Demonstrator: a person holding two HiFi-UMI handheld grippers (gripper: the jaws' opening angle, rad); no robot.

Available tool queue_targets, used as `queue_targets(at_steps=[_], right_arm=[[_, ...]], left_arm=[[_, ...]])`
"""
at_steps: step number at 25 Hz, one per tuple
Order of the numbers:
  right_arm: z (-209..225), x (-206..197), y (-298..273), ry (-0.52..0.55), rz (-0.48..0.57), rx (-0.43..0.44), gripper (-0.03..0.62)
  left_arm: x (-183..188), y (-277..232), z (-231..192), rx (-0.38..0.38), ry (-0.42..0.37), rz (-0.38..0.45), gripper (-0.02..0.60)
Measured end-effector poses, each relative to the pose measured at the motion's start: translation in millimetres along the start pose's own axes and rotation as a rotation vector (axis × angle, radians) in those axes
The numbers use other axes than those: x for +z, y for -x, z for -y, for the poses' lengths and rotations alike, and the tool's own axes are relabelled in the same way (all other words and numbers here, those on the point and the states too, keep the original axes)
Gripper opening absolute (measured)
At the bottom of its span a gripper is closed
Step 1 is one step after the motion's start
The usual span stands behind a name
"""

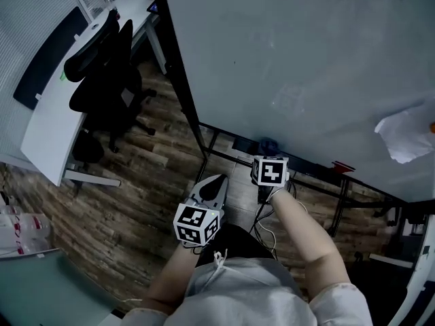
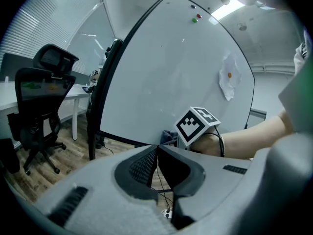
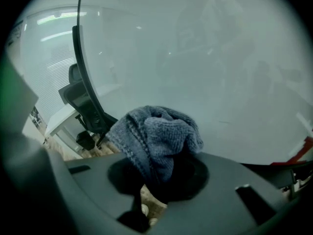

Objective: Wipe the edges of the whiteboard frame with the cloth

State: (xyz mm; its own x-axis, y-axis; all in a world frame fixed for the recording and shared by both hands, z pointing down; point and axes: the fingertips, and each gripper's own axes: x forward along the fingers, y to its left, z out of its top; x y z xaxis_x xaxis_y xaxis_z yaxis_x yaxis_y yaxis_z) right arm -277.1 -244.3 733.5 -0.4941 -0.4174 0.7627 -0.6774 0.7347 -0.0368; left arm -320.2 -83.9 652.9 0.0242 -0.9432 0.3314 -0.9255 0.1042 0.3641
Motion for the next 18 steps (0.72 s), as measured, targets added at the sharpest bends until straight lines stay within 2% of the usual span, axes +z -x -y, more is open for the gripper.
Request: queue_targets(at_steps=[5, 10, 14, 18], right_arm=[[-14.9, 7.8, -6.2, 0.005, -0.007, -0.04, 0.077], [-44.9, 17.9, -16.7, 0.011, 0.004, 0.007, 0.077], [-56.1, 22.9, -23.4, -0.017, -0.006, -0.015, 0.077], [-78.8, 30.8, -33.3, -0.056, 0.008, 0.027, 0.077]], left_arm=[[23.2, 1.8, -26.4, -0.007, -0.035, 0.014, 0.02], [45.1, -2.0, -51.9, -0.01, -0.082, 0.041, 0.02], [47.6, 2.4, -68.5, -0.003, -0.075, 0.044, 0.02], [43.7, 7.6, -83.4, -0.001, -0.068, 0.016, 0.02]])
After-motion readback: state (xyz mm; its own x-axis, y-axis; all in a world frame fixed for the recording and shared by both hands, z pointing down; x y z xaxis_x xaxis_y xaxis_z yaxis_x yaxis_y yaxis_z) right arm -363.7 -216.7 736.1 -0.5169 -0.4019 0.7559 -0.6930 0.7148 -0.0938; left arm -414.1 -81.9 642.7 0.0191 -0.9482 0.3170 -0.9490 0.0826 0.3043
